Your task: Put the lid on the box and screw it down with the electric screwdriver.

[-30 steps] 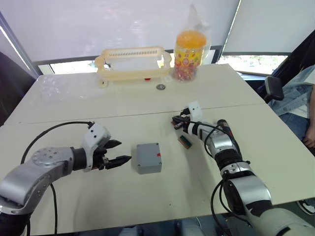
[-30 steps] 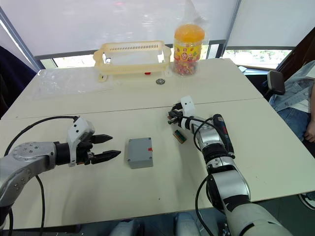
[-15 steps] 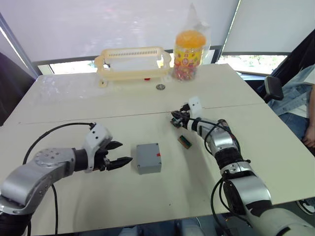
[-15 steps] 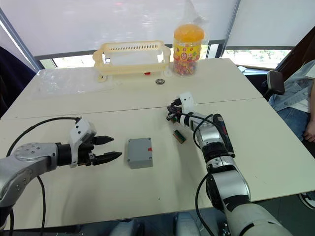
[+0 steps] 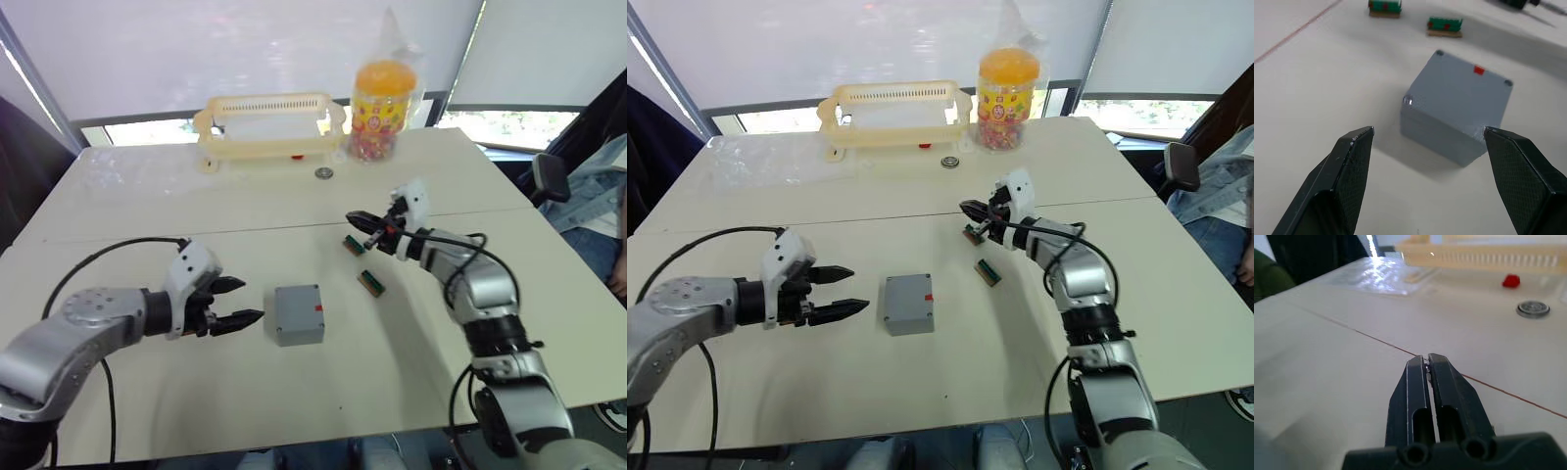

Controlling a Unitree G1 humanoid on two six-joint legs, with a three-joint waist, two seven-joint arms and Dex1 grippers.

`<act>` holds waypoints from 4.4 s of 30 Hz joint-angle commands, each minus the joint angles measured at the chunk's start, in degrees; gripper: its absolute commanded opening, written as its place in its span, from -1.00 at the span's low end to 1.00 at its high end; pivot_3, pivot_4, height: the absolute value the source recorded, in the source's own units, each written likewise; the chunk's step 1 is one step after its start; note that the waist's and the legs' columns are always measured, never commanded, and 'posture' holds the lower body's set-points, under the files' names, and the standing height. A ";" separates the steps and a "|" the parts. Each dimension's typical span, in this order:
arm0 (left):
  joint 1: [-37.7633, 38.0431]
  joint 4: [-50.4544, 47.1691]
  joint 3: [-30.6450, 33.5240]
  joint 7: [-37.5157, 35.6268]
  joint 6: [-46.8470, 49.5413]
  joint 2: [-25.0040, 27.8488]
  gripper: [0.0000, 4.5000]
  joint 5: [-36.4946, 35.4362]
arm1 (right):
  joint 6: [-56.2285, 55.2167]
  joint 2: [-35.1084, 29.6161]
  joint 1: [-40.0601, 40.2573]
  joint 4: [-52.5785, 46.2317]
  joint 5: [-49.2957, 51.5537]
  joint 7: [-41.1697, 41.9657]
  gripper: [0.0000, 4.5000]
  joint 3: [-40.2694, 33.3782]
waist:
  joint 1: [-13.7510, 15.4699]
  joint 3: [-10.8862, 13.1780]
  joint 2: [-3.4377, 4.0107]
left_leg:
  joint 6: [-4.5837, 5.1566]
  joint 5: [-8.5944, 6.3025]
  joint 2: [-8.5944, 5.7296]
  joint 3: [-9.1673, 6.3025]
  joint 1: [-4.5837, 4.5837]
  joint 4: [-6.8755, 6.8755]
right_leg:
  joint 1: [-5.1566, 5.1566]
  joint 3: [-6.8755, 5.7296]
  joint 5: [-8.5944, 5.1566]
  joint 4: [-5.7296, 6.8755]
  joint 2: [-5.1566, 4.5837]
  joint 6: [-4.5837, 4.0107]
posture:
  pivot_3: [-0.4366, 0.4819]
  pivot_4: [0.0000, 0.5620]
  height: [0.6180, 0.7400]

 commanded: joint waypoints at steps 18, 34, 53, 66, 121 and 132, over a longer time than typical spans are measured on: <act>-0.31 1.16 -6.58 -7.60 -9.50 2.92 0.64 8.20 | 2.10 0.62 9.01 -13.87 1.54 0.88 -0.99 10.16 | -0.07 0.00 -0.01 | 0.01 0.00 0.02 0.02 -0.02 0.01 | -0.01 0.00 -0.01 -0.01 0.01 -0.01 | -0.05 -0.47 1.00; 1.49 1.02 -5.27 -6.40 -9.40 2.55 0.64 8.14 | -0.82 0.79 10.32 -10.80 -1.08 1.78 -0.99 12.72 | -0.05 0.00 -0.01 | 0.01 0.00 0.02 0.02 -0.01 0.02 | -0.01 -0.01 -0.01 0.01 0.01 -0.01 | -0.05 -0.47 1.00; 2.31 1.05 -5.39 -5.36 -9.72 2.14 0.64 8.82 | -4.23 1.40 9.29 -6.49 -4.36 2.54 -0.88 14.57 | -0.06 -0.01 -0.01 | 0.01 0.00 0.01 0.02 0.00 0.02 | 0.00 -0.01 0.00 0.02 0.01 -0.01 | -0.05 -0.47 1.00; 0.06 3.48 -5.29 -6.40 -9.43 1.61 0.64 8.09 | 0.01 -0.37 8.95 -16.61 2.69 3.84 0.51 8.81 | 0.06 -0.01 -0.01 | 0.01 0.00 0.02 0.01 -0.01 0.02 | 0.00 -0.01 0.00 0.01 0.01 0.00 | -0.05 -0.47 1.00; -4.01 -0.45 -5.56 -6.75 -7.14 -1.08 0.64 0.87 | 51.23 -28.85 -22.85 31.41 14.40 -18.13 -0.23 -1.49 | 0.75 0.01 -0.07 | 0.29 -0.14 -0.03 0.65 0.04 0.35 | 0.20 0.21 0.00 -0.18 0.06 -0.05 | -0.05 -0.47 1.00; -10.80 13.54 -5.40 -4.69 -9.55 -12.35 0.64 0.94 | 7.40 -4.49 -12.92 -0.93 21.67 -18.58 -0.23 -21.70 | 0.98 0.15 0.30 | 0.41 -0.24 0.12 0.66 -0.30 0.06 | -0.34 0.11 0.01 -0.01 0.14 0.05 | -0.05 -0.47 1.00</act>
